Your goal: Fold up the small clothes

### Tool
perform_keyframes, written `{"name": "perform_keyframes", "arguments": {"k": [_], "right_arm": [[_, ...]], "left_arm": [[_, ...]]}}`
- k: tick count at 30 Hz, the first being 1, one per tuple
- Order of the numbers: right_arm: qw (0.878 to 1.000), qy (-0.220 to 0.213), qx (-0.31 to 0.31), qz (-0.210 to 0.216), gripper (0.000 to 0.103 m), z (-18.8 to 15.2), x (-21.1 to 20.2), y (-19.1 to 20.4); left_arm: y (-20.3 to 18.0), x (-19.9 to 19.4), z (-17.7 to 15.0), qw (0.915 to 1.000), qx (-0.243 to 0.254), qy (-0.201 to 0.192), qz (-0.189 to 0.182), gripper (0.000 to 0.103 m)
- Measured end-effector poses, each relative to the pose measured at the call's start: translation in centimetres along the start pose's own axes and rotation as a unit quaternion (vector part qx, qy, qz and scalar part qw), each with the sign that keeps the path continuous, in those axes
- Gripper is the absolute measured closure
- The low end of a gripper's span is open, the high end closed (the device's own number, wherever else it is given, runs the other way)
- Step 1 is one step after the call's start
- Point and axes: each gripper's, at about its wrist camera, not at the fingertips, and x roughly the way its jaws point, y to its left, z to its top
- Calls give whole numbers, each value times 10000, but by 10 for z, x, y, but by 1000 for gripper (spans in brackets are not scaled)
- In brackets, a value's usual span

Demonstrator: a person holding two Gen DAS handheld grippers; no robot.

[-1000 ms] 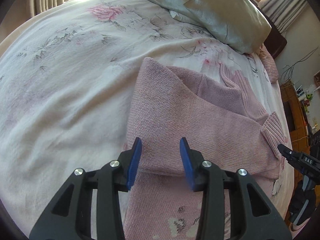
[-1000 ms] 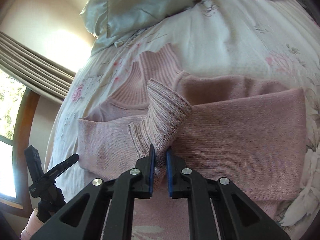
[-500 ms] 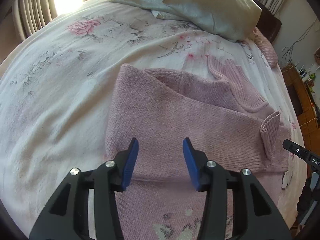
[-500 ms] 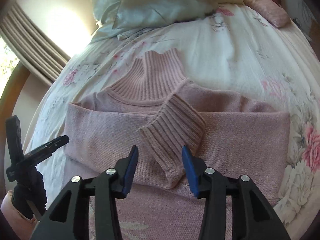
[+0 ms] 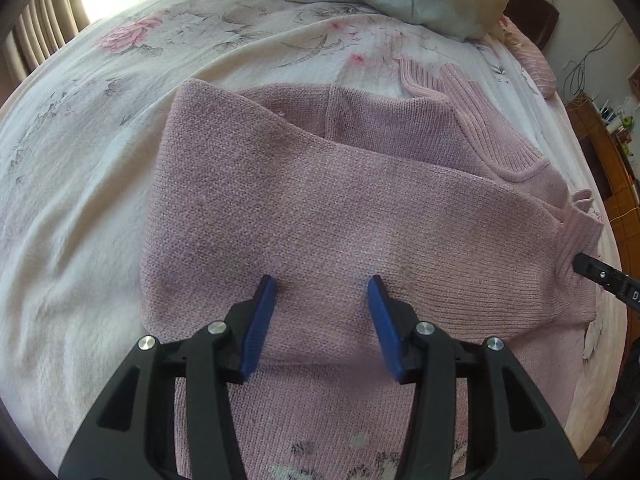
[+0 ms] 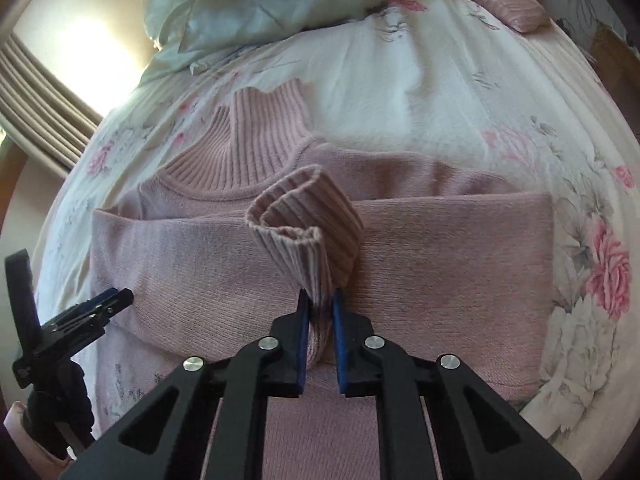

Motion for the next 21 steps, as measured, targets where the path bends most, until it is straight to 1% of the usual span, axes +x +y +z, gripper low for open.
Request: {"name": "perform_keyframes", "arguments": {"k": [1,2,3,4,5,6,8,9,10,11,13,14,15,16,17,19,21], "right_arm": [[9999,7,144,72,92,-3,-4,-11],[9996,38,259,126,88,-6,-7,-22],[9991,100,356,189,81,-10,-8,-32],[9986,150,447,241,78,-13,-8,-42],[9979,168,548,312,69,-17,-8,-52],[9965,170,673,465,55,-19,-9,-63],[9920,170,946,823,41,-21,-8,-78],[9895,186,1063,966,41,-20,-5,-84],[9878,216,1152,1021,41,-17,-1,-86],[9867,270,1212,1047,42,-15,4,-89],[9850,455,1271,1079,61,-13,15,-91],[9849,525,1267,1058,74,-12,18,-90],[9863,518,1205,998,81,-11,17,-88],[9876,472,1128,989,84,-11,13,-87],[9877,420,1087,1044,92,-12,9,-86],[9860,334,1097,1208,93,-14,-2,-88],[9864,300,1041,1237,93,-16,-9,-89]], "left_arm": [[-1,0,0,10000,9,0,14,54],[-2,1,0,10000,20,3,29,54],[-3,1,0,10000,41,8,51,53],[-4,0,1,9999,67,15,80,53],[-6,-1,1,9999,89,26,109,53],[-7,-3,2,9999,87,9,106,53],[-10,-9,4,9999,61,-100,15,53],[-12,-12,5,9999,70,-155,-1,52],[-16,-13,7,9998,87,-186,-5,52],[-19,-13,8,9997,112,-193,-27,52],[-25,-10,10,9997,179,-166,-45,52],[-27,-8,10,9996,221,-144,-39,52],[-29,-6,10,9996,262,-118,-9,52],[-29,-4,9,9996,284,-91,21,52],[-28,-2,9,9996,279,-67,26,52],[-26,2,7,9997,243,-29,29,52],[-25,4,6,9996,272,-29,32,52]]}}
